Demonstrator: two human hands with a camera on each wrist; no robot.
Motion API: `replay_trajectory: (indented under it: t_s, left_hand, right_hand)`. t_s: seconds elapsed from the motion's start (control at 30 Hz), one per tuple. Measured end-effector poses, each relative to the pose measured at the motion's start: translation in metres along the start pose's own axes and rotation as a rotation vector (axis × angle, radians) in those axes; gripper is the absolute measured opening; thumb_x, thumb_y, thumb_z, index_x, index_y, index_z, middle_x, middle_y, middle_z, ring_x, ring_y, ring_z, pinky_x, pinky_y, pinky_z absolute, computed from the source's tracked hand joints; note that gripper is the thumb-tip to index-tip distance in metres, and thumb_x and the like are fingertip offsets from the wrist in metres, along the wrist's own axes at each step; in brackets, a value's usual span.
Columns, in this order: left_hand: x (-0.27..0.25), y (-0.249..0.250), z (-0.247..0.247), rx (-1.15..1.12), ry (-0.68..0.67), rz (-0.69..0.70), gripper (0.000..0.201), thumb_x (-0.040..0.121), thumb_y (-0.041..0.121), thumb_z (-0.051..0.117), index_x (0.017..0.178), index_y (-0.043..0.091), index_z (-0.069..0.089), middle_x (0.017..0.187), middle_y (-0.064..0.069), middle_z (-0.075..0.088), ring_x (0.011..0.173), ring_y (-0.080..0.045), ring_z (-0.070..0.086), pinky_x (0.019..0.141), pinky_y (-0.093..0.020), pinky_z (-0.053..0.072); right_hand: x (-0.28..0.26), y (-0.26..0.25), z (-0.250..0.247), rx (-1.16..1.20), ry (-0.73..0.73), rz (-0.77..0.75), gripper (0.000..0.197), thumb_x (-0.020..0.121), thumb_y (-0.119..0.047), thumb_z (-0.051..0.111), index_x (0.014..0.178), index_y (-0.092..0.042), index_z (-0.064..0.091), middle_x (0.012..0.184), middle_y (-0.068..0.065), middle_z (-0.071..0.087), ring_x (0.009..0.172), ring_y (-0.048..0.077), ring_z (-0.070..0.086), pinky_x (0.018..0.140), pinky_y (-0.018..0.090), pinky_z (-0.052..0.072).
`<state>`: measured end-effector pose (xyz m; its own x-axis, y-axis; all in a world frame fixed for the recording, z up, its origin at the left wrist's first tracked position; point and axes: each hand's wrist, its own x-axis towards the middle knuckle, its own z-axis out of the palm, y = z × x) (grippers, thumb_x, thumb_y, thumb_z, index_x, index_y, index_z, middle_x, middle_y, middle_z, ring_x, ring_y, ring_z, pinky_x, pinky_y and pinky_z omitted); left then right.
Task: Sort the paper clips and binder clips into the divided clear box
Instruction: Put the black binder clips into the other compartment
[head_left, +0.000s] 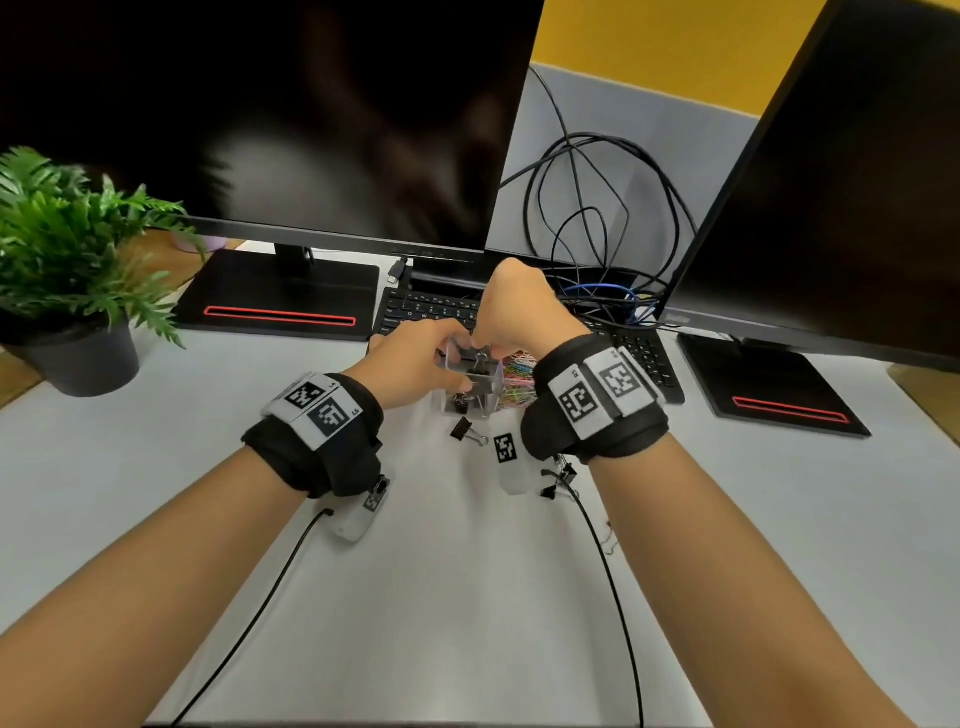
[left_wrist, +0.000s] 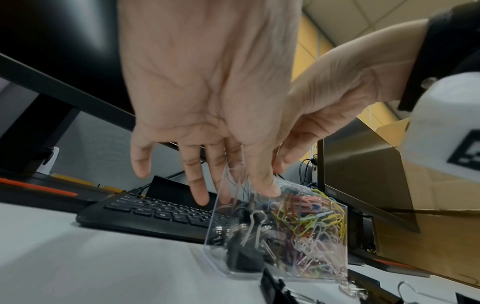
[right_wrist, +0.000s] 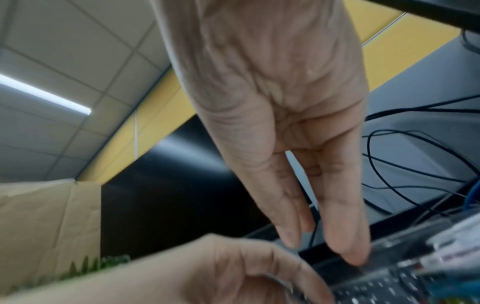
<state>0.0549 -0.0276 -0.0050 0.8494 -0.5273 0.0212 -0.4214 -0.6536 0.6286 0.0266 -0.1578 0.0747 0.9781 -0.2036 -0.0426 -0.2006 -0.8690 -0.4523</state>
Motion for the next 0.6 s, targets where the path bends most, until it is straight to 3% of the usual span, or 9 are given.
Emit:
replay_trajectory:
  t_s: [0.07,0.17,0.37,0.47,0.6]
  left_hand:
    - [0.001,-0.001,0.000,0.004,0.002,-0.004,0.041,0.080,0.037,0.077,0.116,0.033,0.057,0.105,0.012,0.064,0.102,-0.014,0.059,0.100,-0.051,0.039]
    - [0.002,-0.002,0.000,0.006,-0.006,-0.002,0.040,0.079,0.038,0.078,0.112,0.034,0.056,0.103,0.013,0.063,0.101,-0.014,0.059,0.100,-0.052,0.040]
    - [0.004,-0.005,0.001,-0.012,-0.007,0.012,0.040,0.077,0.038,0.079,0.111,0.034,0.057,0.100,0.013,0.064,0.099,-0.014,0.060,0.100,-0.053,0.041]
    - [0.005,-0.006,0.000,-0.021,-0.020,0.017,0.038,0.076,0.038,0.079,0.108,0.035,0.058,0.097,0.015,0.064,0.098,-0.015,0.061,0.099,-0.054,0.042]
    - [0.006,-0.007,-0.001,-0.020,-0.020,0.018,0.038,0.075,0.039,0.080,0.107,0.035,0.058,0.093,0.017,0.064,0.095,-0.014,0.062,0.098,-0.055,0.043]
  right_hand:
    - [-0.003,0.002,-0.010,-0.043,0.011,0.018,0.020,0.078,-0.010,0.069,0.096,-0.003,0.065,0.087,0.009,0.066,0.074,0.021,0.066,0.055,0.025,0.053]
    - [-0.025,0.016,-0.026,-0.067,-0.060,0.063,0.031,0.075,-0.016,0.078,0.101,-0.003,0.065,0.091,0.013,0.070,0.084,0.028,0.070,0.076,0.039,0.060]
    - [-0.083,0.076,-0.035,-0.119,-0.344,0.266,0.032,0.075,-0.005,0.078,0.099,0.004,0.060,0.083,0.019,0.065,0.065,0.031,0.070,0.061,0.041,0.061]
    - [-0.099,0.104,-0.025,-0.190,-0.467,0.382,0.043,0.068,-0.007,0.083,0.101,0.003,0.058,0.086,0.019,0.064,0.074,0.037,0.072,0.070,0.051,0.059]
    - [-0.108,0.125,-0.005,-0.264,-0.512,0.399,0.040,0.064,-0.008,0.084,0.096,-0.001,0.060,0.088,0.020,0.069,0.071,0.034,0.073,0.073,0.051,0.059]
